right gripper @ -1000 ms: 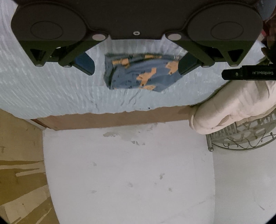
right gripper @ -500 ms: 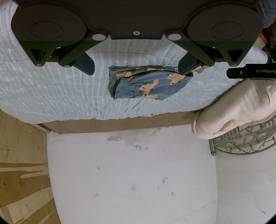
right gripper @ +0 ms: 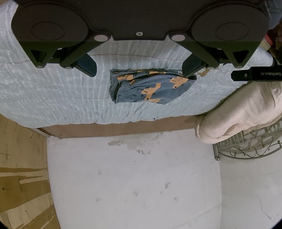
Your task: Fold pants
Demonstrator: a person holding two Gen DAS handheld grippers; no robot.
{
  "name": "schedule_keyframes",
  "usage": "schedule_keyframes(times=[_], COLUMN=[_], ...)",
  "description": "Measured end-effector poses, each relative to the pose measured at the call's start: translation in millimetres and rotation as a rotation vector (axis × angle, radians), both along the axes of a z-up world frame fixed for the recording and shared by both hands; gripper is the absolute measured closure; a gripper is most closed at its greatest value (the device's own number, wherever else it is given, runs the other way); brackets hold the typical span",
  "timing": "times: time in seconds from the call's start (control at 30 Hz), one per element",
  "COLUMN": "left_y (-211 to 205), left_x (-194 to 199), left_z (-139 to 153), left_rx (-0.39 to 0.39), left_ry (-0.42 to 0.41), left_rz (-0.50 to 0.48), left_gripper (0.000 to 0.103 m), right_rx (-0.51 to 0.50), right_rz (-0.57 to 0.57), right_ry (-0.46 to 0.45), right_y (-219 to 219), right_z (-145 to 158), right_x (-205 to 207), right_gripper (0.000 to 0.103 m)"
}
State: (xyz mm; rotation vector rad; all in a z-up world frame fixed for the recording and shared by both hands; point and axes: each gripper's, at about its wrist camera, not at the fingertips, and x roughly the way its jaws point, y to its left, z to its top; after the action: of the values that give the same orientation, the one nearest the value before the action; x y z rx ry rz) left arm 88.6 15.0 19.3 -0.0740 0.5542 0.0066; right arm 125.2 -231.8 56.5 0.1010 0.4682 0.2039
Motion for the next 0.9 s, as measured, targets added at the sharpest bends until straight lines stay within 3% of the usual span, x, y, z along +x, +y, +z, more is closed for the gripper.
schedule_keyframes(times=[0.53,0.7,0.9], left_y=[-1.8,-4.1,-7.7], left_x=[2.3,6.2,4.8], left_z=[-2.7,-3.2,-0.9], left_rx=[0.0,0.001,0.037], left_ry=[0.003,0.038,0.014], left_rz=[-0.007,0.015,0.022], left_gripper=[0.001,0.001,0.001], right_rx=[0.001,0.001,0.002], right_rz=[0.002,0.004,0.005], right_ry=[0.004,0.005,0.006], right_y=[-0.8,-2.1,-2.1], right_z=[-1.8,-2.4,-2.2], right_x=[1.4,1.8,2.1], right_gripper=[0.001,0.001,0.001])
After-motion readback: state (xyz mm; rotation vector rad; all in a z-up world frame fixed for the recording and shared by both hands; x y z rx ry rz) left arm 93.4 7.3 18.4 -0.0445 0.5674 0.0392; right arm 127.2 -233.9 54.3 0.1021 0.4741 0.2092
